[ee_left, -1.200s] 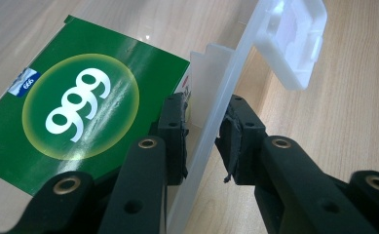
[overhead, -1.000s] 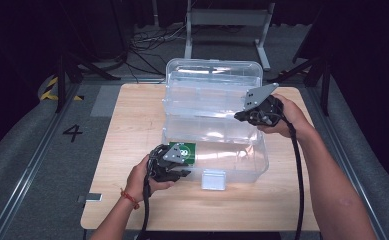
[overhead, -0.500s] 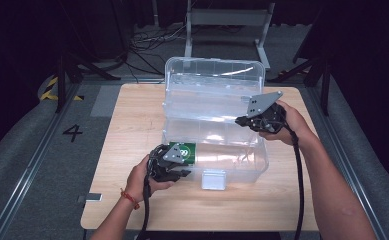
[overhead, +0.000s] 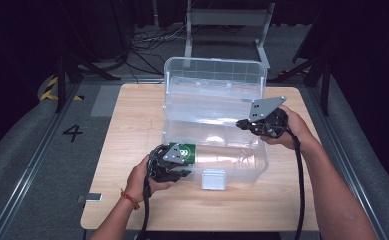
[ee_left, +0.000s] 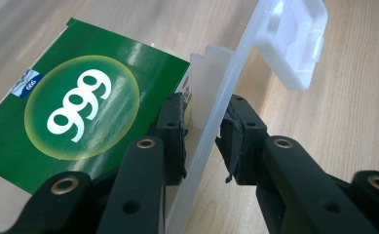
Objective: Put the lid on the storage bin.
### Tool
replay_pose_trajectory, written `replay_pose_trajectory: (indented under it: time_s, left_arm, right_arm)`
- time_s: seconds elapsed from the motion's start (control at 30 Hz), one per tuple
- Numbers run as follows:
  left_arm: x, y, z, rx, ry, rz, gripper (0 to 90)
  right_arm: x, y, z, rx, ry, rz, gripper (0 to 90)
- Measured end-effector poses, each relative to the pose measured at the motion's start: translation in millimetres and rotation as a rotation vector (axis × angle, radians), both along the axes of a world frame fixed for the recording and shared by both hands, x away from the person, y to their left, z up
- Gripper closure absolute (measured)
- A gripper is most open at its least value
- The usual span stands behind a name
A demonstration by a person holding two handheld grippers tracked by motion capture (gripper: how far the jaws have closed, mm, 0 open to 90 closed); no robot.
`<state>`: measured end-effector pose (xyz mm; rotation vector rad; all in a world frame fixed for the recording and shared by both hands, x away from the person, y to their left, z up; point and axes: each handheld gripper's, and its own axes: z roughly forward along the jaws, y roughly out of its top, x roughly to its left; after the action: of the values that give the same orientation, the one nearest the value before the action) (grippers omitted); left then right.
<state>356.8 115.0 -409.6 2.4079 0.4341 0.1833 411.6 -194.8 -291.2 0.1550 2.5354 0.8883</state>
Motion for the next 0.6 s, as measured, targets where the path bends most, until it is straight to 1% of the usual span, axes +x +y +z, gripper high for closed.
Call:
replay_pose_trajectory:
  time_s: [0.23,0.4,0.6]
  left_arm:
    - [-0.2,0.1,-0.2,-0.004,-0.003,0.002,72.0]
    - [-1.2,0.2,-0.8,-0.008,-0.018,0.003,71.4]
    - [-1.6,0.2,-0.9,-0.008,-0.022,0.004,71.1]
  right_arm:
    - [-4.3,-3.2,-3.5,0.025,0.005,0.014,89.4]
    - [-7.4,-4.6,-5.1,0.024,0.004,0.021,89.3]
    - [-10.9,-5.0,-7.0,0.029,-0.003,0.022,89.2]
